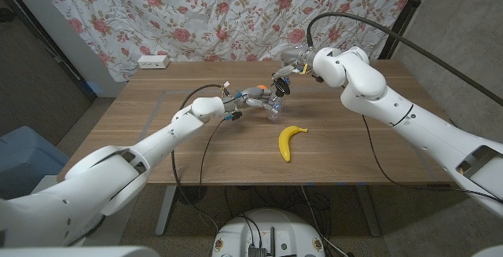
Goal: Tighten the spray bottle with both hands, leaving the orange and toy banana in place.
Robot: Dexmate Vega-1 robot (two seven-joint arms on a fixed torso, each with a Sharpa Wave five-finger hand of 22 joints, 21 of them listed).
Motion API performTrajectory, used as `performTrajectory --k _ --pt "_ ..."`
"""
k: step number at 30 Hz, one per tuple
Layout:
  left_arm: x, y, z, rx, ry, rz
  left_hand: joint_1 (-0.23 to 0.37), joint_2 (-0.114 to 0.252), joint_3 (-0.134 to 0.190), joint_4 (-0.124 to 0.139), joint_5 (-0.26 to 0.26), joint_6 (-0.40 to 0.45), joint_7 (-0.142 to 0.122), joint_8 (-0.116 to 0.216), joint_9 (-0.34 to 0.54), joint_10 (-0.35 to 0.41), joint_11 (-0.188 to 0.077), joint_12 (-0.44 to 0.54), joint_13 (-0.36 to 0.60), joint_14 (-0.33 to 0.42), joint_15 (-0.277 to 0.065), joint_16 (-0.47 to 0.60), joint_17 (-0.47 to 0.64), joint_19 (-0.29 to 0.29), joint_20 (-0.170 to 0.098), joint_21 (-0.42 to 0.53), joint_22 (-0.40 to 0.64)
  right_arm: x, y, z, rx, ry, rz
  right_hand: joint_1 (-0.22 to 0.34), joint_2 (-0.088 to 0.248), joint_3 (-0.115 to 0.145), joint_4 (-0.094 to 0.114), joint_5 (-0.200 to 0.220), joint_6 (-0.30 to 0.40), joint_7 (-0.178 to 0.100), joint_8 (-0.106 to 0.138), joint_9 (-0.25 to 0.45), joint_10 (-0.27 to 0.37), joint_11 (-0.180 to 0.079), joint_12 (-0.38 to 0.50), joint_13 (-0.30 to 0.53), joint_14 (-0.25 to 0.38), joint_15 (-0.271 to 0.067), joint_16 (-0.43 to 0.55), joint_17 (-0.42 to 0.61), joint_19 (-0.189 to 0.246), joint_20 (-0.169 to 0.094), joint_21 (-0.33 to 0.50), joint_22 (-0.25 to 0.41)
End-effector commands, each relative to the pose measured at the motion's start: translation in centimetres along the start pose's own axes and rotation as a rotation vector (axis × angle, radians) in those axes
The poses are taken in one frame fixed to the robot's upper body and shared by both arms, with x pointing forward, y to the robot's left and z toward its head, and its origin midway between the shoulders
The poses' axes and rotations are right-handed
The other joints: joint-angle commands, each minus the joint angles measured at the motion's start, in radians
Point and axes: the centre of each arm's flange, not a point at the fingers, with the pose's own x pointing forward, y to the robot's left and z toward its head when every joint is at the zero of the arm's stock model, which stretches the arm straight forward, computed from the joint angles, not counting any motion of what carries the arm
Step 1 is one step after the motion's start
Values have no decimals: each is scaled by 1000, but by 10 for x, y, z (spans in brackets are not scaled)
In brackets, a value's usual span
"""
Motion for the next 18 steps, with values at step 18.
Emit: performTrajectory --k 18 --pt "-6 0 -6 -43 -23 52 -4 141 17 14 7 122 -32 140 1 95 -75 2 5 11 -143 -1 4 8 -50 1 4 1 4 6 125 109 -11 91 2 37 -33 33 43 47 23 -25 40 8 -12 2 36 -43 17 -8 15 -4 1 6"
